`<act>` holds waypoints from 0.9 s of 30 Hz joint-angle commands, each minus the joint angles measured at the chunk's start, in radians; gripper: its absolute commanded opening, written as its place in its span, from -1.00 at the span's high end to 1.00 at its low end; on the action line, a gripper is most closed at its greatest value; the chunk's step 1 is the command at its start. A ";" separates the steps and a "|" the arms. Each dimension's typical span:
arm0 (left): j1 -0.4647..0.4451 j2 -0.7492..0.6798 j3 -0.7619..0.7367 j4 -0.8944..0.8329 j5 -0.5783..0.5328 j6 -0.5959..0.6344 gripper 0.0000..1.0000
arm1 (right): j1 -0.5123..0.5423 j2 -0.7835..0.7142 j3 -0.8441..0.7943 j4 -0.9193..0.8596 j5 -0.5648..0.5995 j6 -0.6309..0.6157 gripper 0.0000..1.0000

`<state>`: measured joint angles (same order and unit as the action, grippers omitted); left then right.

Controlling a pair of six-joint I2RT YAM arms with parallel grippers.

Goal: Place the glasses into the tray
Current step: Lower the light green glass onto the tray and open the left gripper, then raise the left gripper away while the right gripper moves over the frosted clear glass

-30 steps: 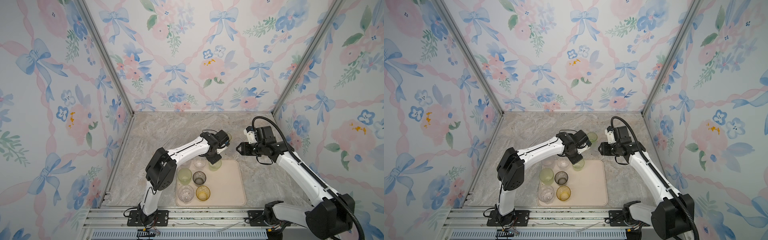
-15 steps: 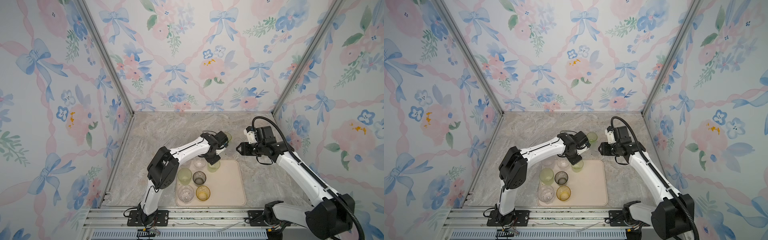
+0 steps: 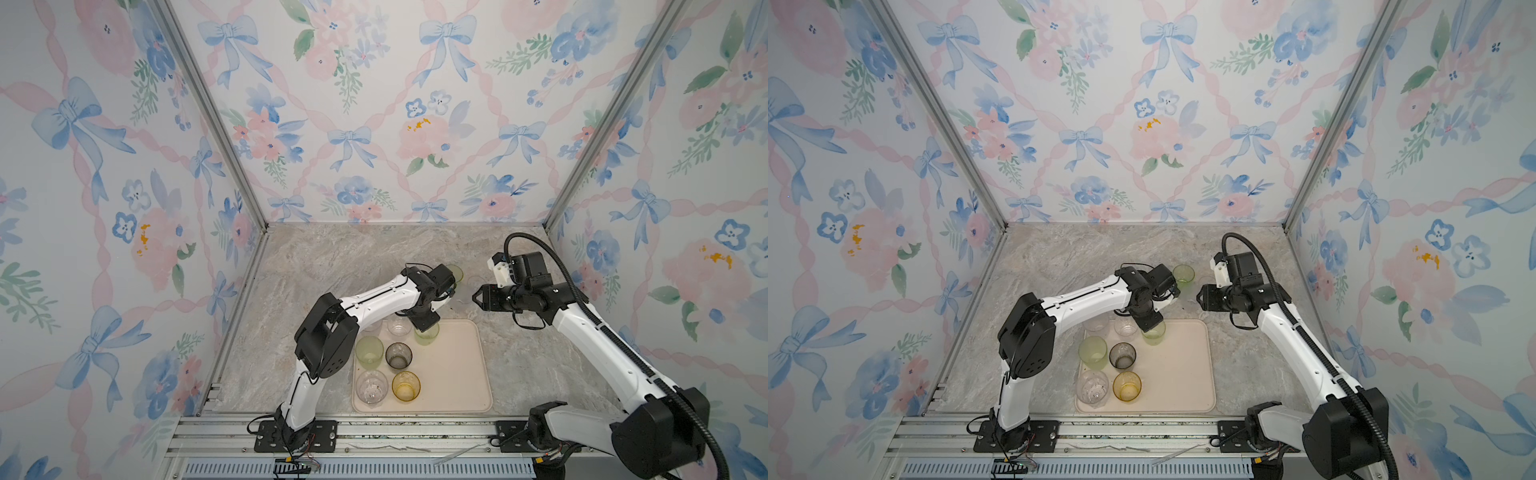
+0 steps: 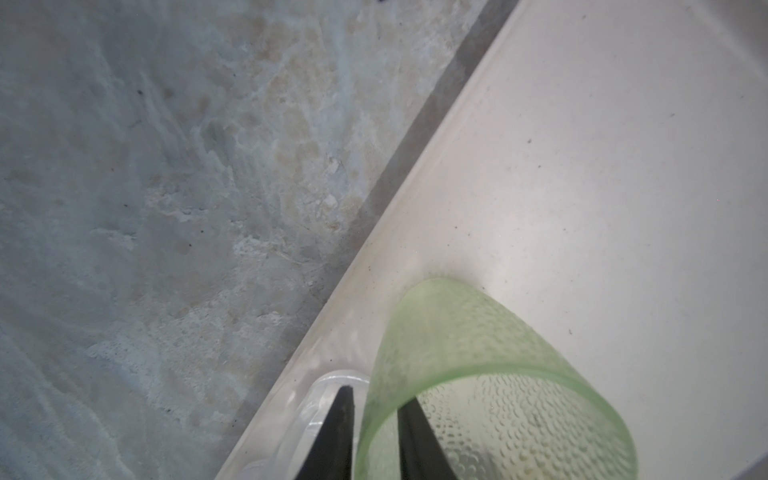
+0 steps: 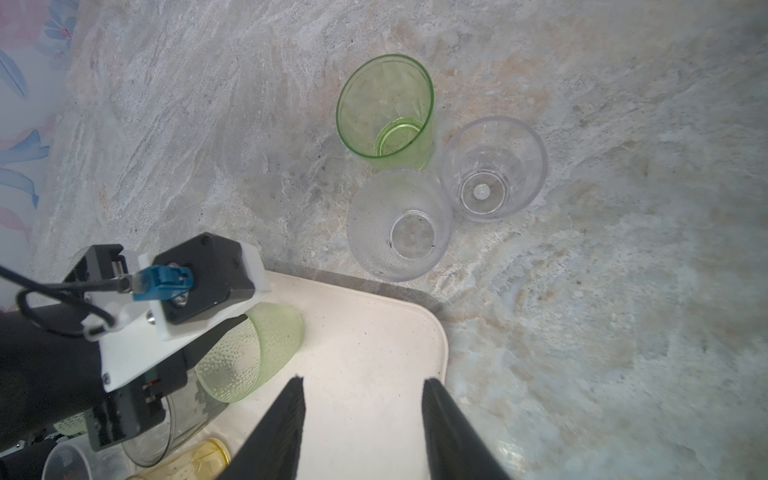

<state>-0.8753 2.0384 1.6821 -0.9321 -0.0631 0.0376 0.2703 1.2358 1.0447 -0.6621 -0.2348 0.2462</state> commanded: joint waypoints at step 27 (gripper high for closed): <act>0.319 -0.489 -0.289 0.501 0.130 -0.162 0.38 | 0.010 0.203 0.132 -0.053 0.111 0.040 0.41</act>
<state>-0.5655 1.5543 1.4521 -0.5735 0.0494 -0.0547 0.2768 1.4002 1.1358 -0.6880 -0.1562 0.2710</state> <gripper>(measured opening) 0.309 0.299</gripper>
